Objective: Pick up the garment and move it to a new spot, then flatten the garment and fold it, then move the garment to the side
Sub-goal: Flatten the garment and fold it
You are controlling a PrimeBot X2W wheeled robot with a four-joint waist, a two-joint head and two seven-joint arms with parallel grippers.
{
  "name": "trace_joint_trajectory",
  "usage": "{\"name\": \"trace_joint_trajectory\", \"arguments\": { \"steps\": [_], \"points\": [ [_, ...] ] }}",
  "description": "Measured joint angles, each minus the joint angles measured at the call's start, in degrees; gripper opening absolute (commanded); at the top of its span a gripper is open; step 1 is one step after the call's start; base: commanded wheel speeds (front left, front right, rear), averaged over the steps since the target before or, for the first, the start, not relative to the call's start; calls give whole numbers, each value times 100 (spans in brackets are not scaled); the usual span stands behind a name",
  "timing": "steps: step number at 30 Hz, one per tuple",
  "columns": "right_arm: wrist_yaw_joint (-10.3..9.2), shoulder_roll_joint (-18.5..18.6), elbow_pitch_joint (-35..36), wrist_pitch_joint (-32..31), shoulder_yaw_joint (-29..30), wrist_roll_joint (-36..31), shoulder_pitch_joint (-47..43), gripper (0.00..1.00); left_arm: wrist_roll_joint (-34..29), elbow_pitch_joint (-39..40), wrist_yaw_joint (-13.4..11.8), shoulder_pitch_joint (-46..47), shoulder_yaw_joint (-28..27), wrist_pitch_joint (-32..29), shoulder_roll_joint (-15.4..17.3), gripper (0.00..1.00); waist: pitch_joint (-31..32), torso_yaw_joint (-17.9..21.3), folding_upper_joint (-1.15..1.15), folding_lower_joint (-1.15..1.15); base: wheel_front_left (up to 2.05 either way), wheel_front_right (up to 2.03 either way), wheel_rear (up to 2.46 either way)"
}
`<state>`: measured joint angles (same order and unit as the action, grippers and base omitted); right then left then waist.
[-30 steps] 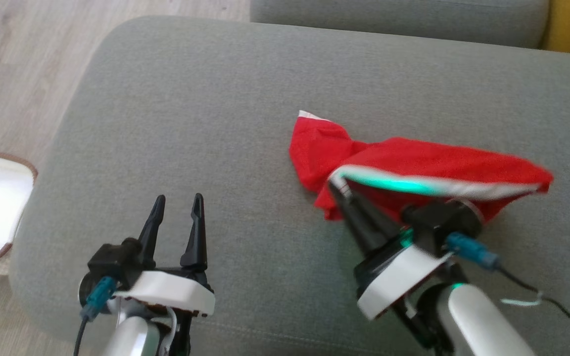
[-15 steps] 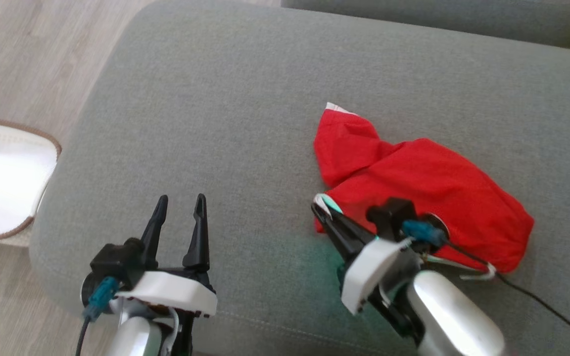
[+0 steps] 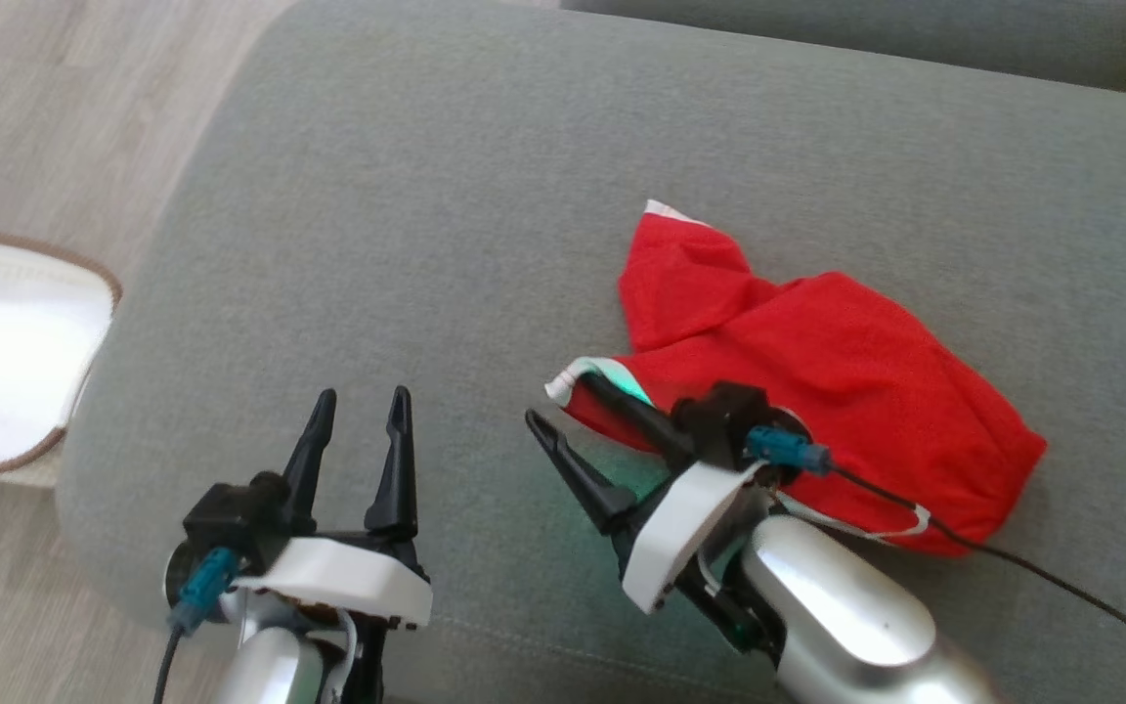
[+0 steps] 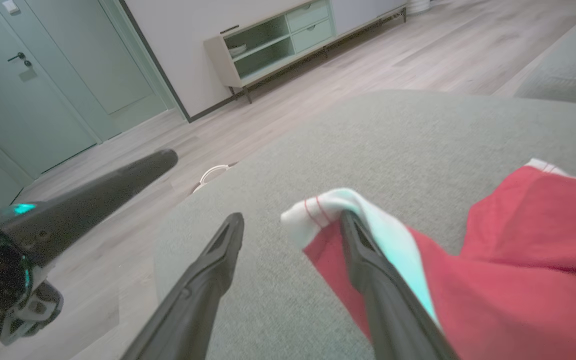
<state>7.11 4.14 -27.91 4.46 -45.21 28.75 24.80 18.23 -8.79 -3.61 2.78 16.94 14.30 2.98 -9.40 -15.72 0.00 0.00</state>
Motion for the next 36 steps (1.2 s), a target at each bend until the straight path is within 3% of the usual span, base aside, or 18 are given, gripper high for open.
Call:
{"name": "trace_joint_trajectory", "arguments": {
  "steps": [10,18,23,30,36],
  "points": [
    [0,-2,215,478,322,-91,143,100,-26,4,2,-4,-68,0,0,100,151,468,0,0,0,0,0],
    [0,34,767,699,1982,-1306,-727,100,-62,35,1,-28,-122,-1,0,100,324,999,0,0,0,0,0],
    [0,355,1408,666,2373,-2103,-1693,100,-67,79,8,-34,-144,0,0,100,324,1270,0,0,0,0,0],
    [0,769,2153,194,2837,-2590,-2386,100,-101,105,9,-31,-144,0,0,100,212,1504,0,0,0,0,0],
    [0,1129,2348,-133,2720,-2980,-2625,100,-101,104,13,-23,-137,0,0,100,122,1486,0,0,0,0,0]
  ]
}}
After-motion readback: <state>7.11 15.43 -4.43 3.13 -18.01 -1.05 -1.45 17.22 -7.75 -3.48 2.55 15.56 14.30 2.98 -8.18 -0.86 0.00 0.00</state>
